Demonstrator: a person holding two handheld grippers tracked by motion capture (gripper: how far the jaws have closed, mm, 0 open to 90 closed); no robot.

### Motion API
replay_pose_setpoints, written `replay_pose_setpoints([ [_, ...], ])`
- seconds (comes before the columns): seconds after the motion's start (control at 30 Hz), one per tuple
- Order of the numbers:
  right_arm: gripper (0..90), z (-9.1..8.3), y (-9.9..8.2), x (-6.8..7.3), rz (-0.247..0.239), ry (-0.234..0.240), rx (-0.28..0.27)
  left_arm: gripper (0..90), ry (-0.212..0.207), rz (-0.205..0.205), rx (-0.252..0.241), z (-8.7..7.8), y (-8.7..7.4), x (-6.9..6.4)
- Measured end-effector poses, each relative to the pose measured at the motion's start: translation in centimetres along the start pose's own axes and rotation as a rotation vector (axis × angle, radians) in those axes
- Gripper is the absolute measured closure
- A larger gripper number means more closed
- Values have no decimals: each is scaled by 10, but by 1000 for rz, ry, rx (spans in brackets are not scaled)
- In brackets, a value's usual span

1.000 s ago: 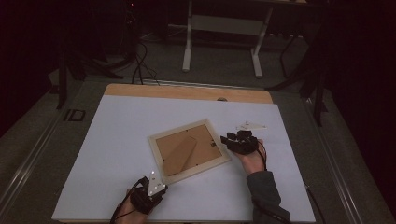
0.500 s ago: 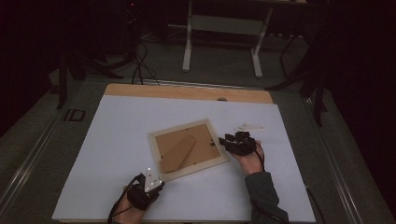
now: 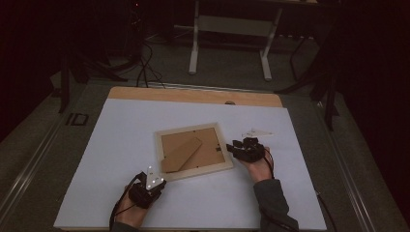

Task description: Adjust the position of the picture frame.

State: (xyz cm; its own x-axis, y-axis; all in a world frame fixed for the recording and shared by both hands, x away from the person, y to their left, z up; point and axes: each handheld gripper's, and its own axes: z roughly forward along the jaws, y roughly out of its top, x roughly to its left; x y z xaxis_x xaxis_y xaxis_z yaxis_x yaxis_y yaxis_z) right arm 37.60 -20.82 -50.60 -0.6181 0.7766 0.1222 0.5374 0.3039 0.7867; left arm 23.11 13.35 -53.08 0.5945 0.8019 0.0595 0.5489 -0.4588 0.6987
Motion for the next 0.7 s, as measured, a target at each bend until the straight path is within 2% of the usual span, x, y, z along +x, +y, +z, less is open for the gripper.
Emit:
replay_pose_setpoints([
  [0.27,596,-2,2,-2,0,3,-1,900,19,19,25,4,4,10],
  [0.33,596,-3,3,-2,1,3,-2,900,20,13,34,6,5,14],
  [0.43,596,-3,3,-2,-1,4,-2,900,-5,-12,36,9,6,23],
  [0.53,596,-3,3,-2,-4,1,3,900,-9,-22,34,10,7,28],
  [0.7,597,-3,4,-2,-6,-2,4,900,2,-30,35,11,8,34],
])
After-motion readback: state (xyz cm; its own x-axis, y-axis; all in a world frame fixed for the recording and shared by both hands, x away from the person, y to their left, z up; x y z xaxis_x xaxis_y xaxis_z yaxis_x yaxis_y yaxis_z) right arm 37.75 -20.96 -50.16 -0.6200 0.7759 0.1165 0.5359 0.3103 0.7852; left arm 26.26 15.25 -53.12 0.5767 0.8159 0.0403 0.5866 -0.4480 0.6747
